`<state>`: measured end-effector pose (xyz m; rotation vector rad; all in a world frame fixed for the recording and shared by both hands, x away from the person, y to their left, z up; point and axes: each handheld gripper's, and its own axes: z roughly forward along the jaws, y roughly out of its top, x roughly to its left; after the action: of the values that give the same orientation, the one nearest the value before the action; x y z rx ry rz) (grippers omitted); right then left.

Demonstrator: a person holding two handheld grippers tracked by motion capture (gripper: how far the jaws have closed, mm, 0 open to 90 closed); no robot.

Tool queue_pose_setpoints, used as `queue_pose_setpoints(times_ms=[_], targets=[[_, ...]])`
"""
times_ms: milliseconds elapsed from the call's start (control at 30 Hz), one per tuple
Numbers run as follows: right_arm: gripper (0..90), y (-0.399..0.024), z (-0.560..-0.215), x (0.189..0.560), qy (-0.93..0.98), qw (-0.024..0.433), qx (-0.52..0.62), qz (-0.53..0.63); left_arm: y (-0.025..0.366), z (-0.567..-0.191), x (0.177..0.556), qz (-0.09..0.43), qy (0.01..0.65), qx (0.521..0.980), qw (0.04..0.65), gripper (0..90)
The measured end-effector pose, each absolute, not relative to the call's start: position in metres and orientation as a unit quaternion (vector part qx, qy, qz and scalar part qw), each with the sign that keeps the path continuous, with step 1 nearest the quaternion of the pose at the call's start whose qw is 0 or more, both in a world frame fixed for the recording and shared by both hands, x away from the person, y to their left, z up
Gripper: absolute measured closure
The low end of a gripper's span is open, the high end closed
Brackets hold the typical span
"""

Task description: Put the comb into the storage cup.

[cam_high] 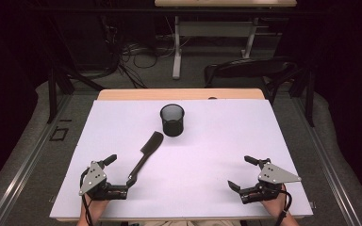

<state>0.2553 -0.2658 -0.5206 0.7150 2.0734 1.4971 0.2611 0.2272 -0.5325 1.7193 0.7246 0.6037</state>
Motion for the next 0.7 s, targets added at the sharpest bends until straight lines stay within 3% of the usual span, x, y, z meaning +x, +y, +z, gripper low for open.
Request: queue_pose_setpoints(times_ms=[700], targets=[[0.0,-0.265,-0.522,0.257,0.761,0.238,0.26,0.545,0.218,-0.532,0.275,0.234,0.314,0.747,0.537,0.0]])
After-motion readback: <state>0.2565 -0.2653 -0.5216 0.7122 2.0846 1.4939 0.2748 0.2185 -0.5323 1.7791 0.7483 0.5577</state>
